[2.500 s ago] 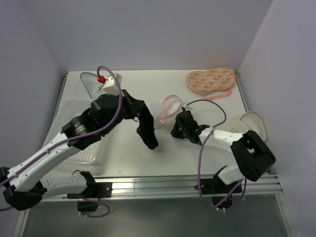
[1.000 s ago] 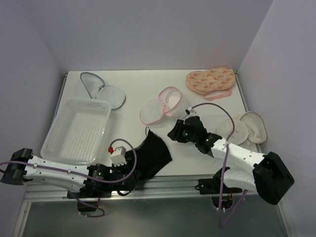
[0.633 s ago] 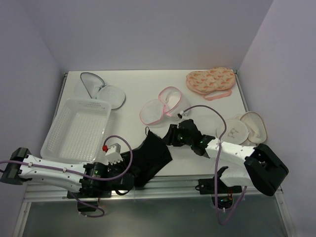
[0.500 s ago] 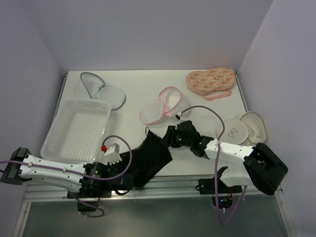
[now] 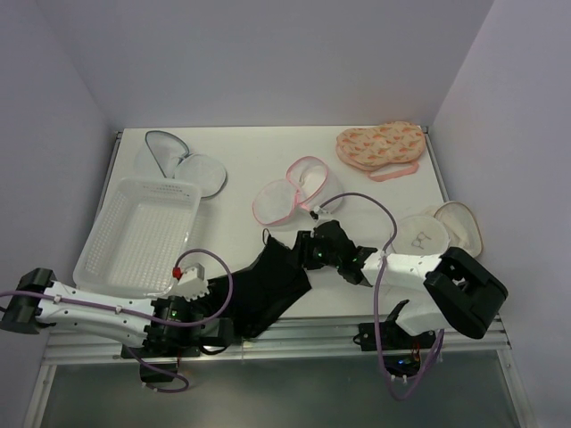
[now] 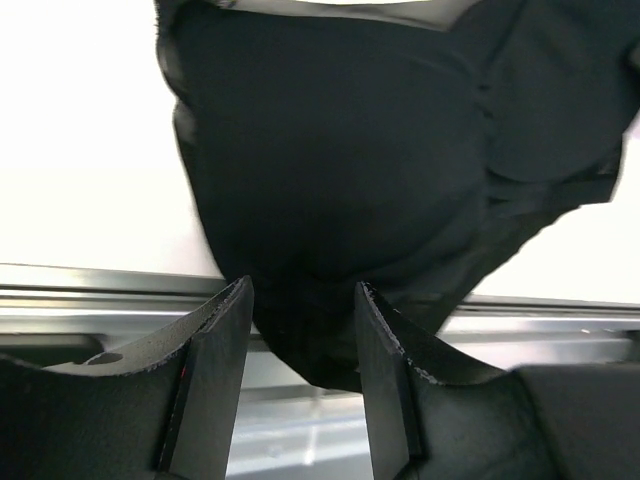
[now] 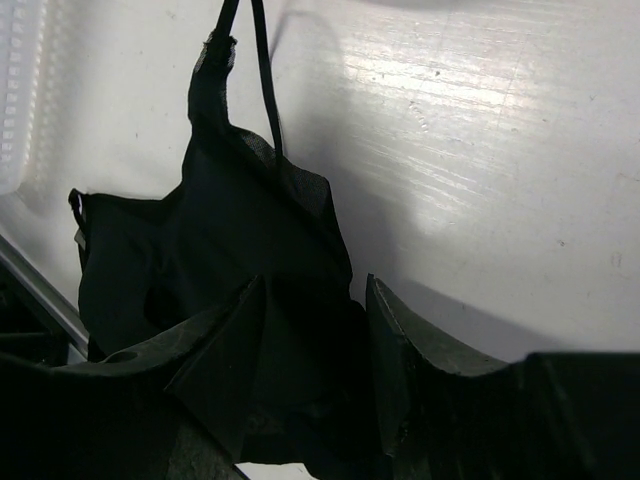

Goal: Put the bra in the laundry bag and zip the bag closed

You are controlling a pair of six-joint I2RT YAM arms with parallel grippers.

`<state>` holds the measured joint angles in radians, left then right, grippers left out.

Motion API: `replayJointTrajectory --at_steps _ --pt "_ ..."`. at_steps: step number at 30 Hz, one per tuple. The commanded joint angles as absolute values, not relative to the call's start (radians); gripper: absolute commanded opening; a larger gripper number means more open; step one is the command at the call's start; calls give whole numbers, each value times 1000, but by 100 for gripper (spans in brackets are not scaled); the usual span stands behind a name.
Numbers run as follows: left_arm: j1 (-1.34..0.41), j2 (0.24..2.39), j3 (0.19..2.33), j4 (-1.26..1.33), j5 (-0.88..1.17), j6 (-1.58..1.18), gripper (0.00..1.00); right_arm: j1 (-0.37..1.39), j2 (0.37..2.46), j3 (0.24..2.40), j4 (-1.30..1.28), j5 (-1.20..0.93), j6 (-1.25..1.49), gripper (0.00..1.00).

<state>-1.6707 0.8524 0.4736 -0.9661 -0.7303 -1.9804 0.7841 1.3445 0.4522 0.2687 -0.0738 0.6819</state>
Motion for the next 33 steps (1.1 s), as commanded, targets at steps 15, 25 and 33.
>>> replayJointTrajectory --at_steps 15,25,33 --pt "-1677 844 362 -845 -726 -2215 50 805 1195 465 194 -51 684 1" --pt "-1638 792 347 -822 -759 -2165 50 807 930 571 -100 -2 689 0" --pt "-1511 755 357 -730 -787 -1987 55 808 930 592 -175 47 696 0"
